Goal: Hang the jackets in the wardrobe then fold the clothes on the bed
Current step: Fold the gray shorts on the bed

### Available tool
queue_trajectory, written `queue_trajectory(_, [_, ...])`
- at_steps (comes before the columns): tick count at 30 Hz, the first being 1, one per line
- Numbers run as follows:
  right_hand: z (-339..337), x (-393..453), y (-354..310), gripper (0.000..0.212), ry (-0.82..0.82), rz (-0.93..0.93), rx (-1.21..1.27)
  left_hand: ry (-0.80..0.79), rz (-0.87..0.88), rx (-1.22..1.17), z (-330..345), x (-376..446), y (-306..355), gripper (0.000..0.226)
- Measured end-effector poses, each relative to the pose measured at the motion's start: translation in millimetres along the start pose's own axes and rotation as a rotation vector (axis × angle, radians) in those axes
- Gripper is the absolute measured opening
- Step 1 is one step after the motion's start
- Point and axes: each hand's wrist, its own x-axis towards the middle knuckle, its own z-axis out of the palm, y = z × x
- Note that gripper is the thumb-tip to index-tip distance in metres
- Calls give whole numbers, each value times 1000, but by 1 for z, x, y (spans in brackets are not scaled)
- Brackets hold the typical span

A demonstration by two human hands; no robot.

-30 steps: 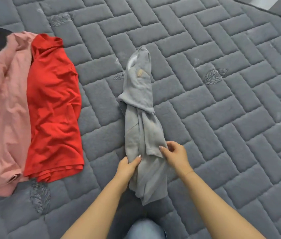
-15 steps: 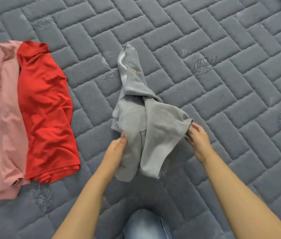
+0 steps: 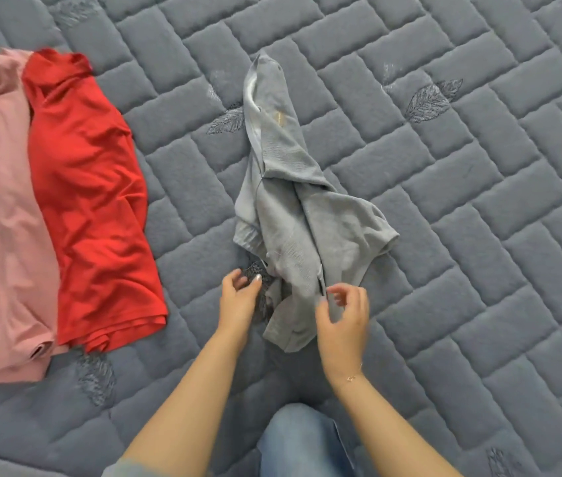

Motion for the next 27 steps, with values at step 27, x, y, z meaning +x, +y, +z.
queue_trajectory(27, [-35,-35,28,22,-452,-163,-194,-55,433,-31,-127,-52,32,41])
